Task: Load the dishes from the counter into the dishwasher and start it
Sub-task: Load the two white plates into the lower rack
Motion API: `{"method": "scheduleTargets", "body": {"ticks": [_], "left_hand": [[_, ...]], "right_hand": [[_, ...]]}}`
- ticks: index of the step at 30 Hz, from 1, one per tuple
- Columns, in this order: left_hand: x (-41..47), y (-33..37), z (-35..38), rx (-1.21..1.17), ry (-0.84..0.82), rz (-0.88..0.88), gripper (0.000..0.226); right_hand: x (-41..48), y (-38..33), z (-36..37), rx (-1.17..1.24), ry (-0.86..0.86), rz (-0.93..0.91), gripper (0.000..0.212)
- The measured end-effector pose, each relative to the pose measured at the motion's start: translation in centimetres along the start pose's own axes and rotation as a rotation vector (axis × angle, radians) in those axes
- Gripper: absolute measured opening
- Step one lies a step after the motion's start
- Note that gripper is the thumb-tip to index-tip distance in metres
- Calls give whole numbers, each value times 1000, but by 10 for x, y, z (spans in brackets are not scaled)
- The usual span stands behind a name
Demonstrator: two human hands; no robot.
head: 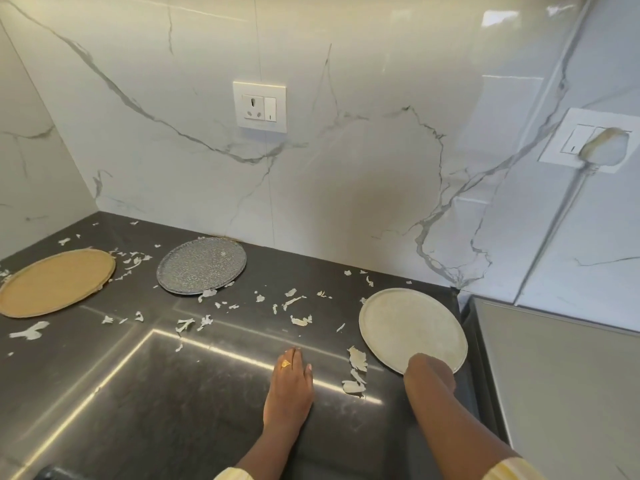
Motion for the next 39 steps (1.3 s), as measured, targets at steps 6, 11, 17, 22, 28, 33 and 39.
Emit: {"method": "scheduleTargets", "body": {"ticks": [6,11,17,22,28,33,39], "left_hand": [[0,0,-3,-39,29,1,43],[-4,1,-21,-188,71,2,41],[-20,-54,-61,-149,143,-20,37],[-43,-160,-120,-77,236,-254,36],[-84,-304,-203,134,198,-540,31],[-100,-400,-263,155,213,-707,23],[-104,-445,-272,355,-62,-533,37]], "right_hand": [[-9,-17,21,438,127,129,38],[-26,-26,35,551,81,71,38],[-63,-18,63,584,61,-78,42],[-109,-7,105,605,29,-165,41],[-187,16,159,575,-63,-201,41],[-240,35,176,474,-37,-266,34],[-272,64,172,437,2,-281,35]]}}
Point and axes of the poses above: each hand's wrist, its own x-axis towards the middle knuckle, its own z-axis out of the palm, y = z × x, the point moved 5 cm from there along x, towards the middle knuckle, and after that the axes turned 2 degrees about x, right-handed, at the moved point
